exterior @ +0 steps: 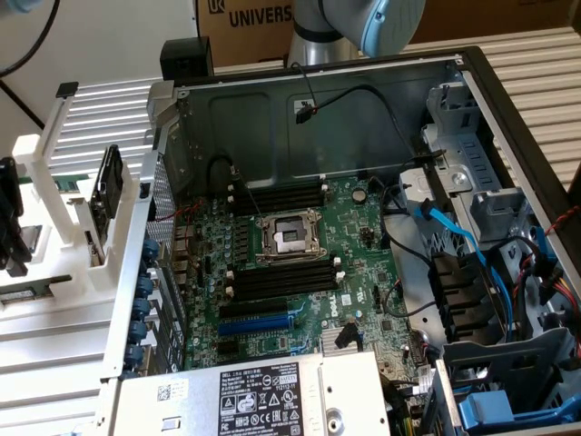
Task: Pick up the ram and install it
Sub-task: 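Pick up the ram and move it above insertion slot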
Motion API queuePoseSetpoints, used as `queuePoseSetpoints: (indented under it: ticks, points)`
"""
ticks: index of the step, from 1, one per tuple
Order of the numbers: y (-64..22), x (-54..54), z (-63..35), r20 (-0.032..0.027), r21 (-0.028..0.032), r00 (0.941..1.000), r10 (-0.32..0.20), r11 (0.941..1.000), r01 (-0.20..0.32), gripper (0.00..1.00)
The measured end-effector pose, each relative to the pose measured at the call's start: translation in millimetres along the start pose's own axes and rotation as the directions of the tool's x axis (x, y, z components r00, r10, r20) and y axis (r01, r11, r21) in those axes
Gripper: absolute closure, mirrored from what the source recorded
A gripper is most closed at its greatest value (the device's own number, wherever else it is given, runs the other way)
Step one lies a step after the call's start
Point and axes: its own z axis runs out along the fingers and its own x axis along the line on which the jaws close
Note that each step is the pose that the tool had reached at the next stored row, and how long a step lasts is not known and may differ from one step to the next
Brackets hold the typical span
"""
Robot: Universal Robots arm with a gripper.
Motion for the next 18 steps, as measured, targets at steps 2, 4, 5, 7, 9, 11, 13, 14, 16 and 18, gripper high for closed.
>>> queuePoseSetpoints:
  ticks: [2, 4, 5, 7, 9, 11, 13, 14, 16, 18]
  points:
    - [0.0, 0.4, 0.2, -0.0016, -0.0004, 1.0000, -0.004, 1.0000, 0.004, 0.75]
    - [0.0, 0.4, 0.6, -0.0017, 0.0019, 1.0000, -0.008, 1.0000, 0.008, 0.75]
    - [-0.1, 0.5, 1.0, -0.0015, 0.0066, 1.0000, -0.010, 0.9999, 0.010, 0.75]
    - [-0.1, 0.5, 1.4, -0.0014, 0.0164, 0.9999, -0.013, 0.9998, 0.013, 0.75]
    - [-0.1, 0.6, 2.5, -0.0013, 0.0250, 0.9999, -0.015, 0.9996, 0.015, 0.75]
    - [-0.2, 0.7, 4.3, -0.0012, 0.0302, 0.9999, -0.017, 0.9994, 0.017, 0.75]
    - [-0.2, 0.8, 5.8, -0.0012, 0.0322, 0.9999, -0.017, 0.9993, 0.017, 0.75]
    - [-0.2, 0.9, 6.3, -0.0013, 0.0320, 0.9999, -0.017, 0.9993, 0.017, 0.75]
    - [-0.3, 1.0, 7.7, -0.0015, 0.0320, 0.9999, -0.017, 0.9993, 0.017, 0.75]
    - [-0.3, 1.1, 9.4, -0.0026, 0.0322, 0.9999, -0.017, 0.9993, 0.017, 0.75]
